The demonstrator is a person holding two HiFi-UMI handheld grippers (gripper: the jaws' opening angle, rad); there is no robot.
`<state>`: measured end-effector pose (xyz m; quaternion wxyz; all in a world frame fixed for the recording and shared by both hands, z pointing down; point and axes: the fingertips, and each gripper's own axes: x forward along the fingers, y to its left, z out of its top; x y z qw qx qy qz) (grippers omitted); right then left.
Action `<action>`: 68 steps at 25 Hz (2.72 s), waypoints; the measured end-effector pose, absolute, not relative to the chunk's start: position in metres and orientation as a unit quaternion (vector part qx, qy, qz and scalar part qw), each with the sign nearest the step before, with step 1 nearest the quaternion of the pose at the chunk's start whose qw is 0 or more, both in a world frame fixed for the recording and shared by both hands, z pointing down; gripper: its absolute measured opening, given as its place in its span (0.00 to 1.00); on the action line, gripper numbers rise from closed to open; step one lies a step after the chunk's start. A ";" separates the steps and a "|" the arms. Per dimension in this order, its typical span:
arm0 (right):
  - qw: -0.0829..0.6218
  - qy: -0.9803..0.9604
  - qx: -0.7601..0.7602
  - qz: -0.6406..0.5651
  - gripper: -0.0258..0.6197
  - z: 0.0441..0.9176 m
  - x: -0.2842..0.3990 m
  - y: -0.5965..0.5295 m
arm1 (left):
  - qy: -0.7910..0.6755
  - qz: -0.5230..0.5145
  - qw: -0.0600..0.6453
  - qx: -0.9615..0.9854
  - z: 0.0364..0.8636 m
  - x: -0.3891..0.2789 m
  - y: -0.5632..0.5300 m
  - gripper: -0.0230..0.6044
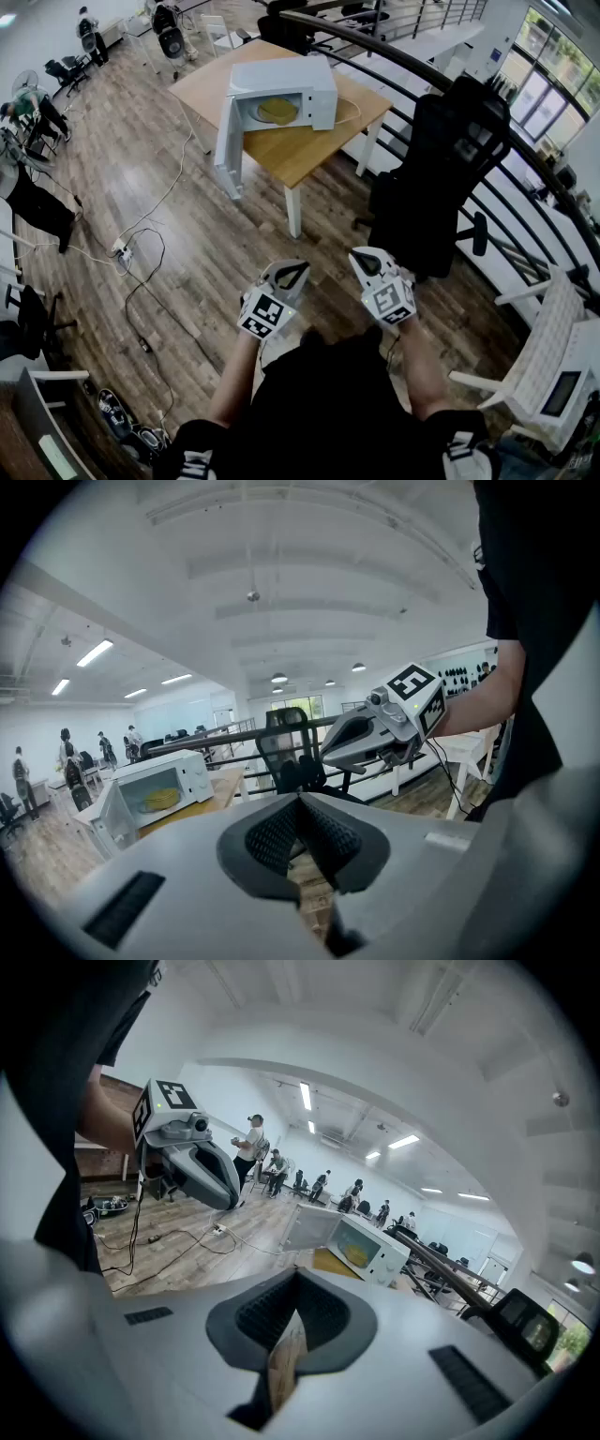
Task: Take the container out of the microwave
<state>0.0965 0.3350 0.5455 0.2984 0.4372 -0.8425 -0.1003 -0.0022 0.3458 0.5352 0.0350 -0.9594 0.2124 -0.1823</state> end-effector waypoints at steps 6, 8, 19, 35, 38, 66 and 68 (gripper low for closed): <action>0.296 -0.845 0.439 -0.074 0.04 0.565 0.091 0.337 | 0.212 -0.191 0.039 -0.958 0.542 -0.007 0.343 0.04; 0.292 -0.848 0.438 -0.065 0.04 0.569 0.089 0.339 | 0.208 -0.191 0.038 -0.959 0.543 -0.007 0.346 0.04; 0.309 -0.845 0.436 0.001 0.04 0.609 0.087 0.353 | 0.176 -0.201 0.017 -0.964 0.559 -0.010 0.363 0.04; 0.341 -0.849 0.400 0.055 0.04 0.657 0.100 0.337 | 0.193 -0.238 -0.028 -0.952 0.599 -0.013 0.339 0.04; 0.339 -0.854 0.392 0.057 0.04 0.662 0.105 0.319 | 0.203 -0.246 -0.031 -0.947 0.602 -0.012 0.323 0.04; 0.350 -0.891 0.284 0.061 0.04 0.690 0.183 0.140 | 0.338 -0.294 -0.092 -0.890 0.621 0.025 0.161 0.04; 0.350 -0.893 0.279 0.057 0.04 0.687 0.186 0.127 | 0.346 -0.294 -0.096 -0.886 0.620 0.027 0.151 0.04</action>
